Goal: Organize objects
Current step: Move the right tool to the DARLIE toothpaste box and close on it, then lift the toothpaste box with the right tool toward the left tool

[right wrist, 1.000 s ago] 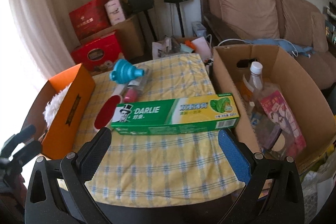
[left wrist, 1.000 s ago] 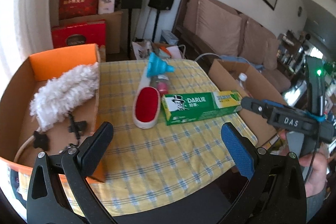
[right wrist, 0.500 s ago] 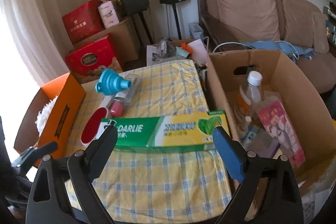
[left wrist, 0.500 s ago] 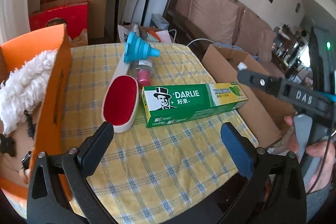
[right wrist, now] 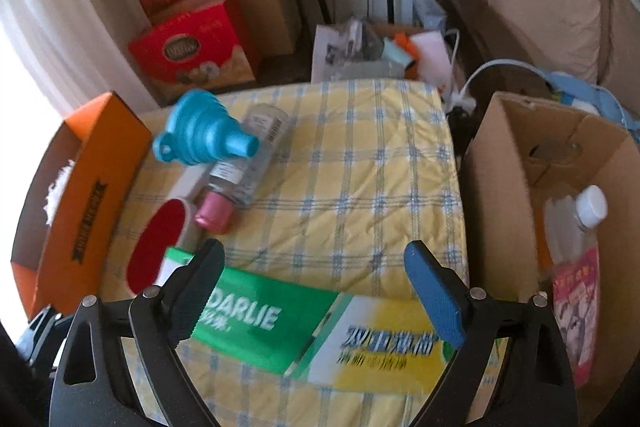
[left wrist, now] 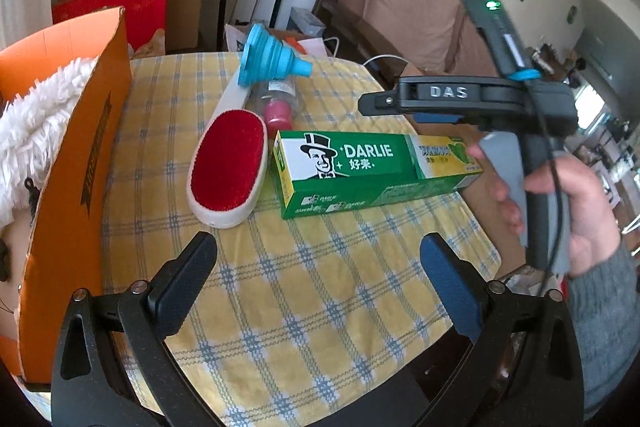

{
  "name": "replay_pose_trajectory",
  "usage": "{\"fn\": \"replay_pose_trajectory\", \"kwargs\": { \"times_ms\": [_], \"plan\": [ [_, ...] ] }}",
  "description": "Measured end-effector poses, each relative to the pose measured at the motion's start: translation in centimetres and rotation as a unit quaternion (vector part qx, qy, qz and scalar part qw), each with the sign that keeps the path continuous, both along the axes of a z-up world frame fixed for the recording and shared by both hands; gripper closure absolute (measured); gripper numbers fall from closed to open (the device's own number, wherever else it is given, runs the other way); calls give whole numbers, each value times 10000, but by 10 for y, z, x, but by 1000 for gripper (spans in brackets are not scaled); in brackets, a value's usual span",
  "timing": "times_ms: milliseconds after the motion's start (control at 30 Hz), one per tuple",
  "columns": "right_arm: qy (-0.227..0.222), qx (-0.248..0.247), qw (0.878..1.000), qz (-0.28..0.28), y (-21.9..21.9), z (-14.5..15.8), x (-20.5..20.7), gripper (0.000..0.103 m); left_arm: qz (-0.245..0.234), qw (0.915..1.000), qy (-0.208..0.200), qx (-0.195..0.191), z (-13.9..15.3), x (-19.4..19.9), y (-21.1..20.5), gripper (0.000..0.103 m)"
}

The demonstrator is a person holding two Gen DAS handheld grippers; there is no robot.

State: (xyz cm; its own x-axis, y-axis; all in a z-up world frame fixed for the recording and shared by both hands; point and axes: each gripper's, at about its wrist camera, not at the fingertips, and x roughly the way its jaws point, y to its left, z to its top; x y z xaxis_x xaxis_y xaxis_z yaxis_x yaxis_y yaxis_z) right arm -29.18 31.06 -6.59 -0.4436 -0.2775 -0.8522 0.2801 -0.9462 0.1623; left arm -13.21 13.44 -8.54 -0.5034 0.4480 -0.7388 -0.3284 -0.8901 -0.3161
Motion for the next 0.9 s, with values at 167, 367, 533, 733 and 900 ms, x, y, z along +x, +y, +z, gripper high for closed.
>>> {"fn": "replay_pose_trajectory", "kwargs": {
  "times_ms": [167,367,533,733,900],
  "plan": [
    [-365,257,9990,6,3,-15,-8,10,-64,9999,-140,30,-7,1,4,6],
    [-670,247,9974,112,4,-19,7,10,-214,9992,-333,95,-18,2,12,14],
    [-845,173,9961,211,1,-21,28,10,-216,9984,-504,112,-27,3,12,19],
    [-937,-39,9952,294,-5,-23,59,10,-212,9987,-467,36,-27,14,4,19],
    [-971,-250,9948,201,-4,-23,79,10,-247,9990,-378,26,-28,21,0,15]
  ]
}}
